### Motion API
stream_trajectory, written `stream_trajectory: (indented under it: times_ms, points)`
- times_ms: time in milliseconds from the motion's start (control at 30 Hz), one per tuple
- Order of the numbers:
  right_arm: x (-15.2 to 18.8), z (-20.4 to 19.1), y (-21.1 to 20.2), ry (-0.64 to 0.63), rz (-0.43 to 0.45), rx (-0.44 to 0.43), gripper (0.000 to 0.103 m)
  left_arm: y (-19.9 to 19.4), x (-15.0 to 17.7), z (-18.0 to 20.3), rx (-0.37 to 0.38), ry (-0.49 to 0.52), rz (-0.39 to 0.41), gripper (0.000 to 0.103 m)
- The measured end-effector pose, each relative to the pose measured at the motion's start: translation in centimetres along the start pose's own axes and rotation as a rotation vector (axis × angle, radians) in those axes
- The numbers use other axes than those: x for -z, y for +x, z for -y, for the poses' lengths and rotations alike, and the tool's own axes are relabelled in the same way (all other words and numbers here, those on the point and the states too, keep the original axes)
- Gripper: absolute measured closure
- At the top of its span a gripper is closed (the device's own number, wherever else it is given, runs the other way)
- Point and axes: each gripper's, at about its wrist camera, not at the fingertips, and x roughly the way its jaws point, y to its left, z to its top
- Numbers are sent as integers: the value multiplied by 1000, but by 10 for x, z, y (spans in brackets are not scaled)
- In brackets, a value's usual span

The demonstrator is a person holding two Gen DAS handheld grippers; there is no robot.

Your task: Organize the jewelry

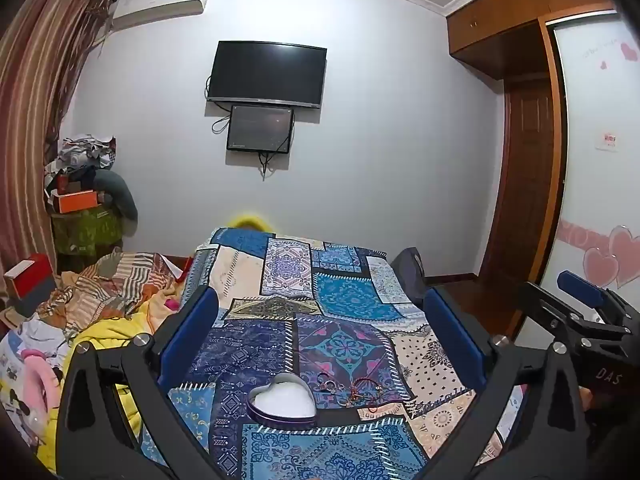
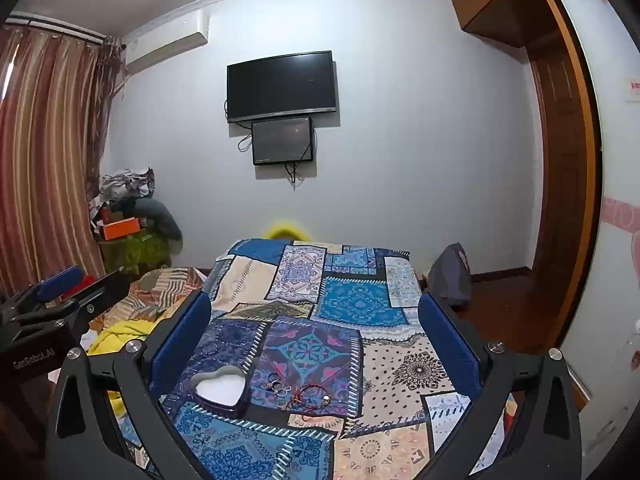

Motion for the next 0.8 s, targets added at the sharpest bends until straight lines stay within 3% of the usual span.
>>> stream_trajectory:
  times_ms: [800]
  points:
    - [4, -3, 2, 22, -8, -13, 0, 2, 3, -8, -15, -13, -18, 0]
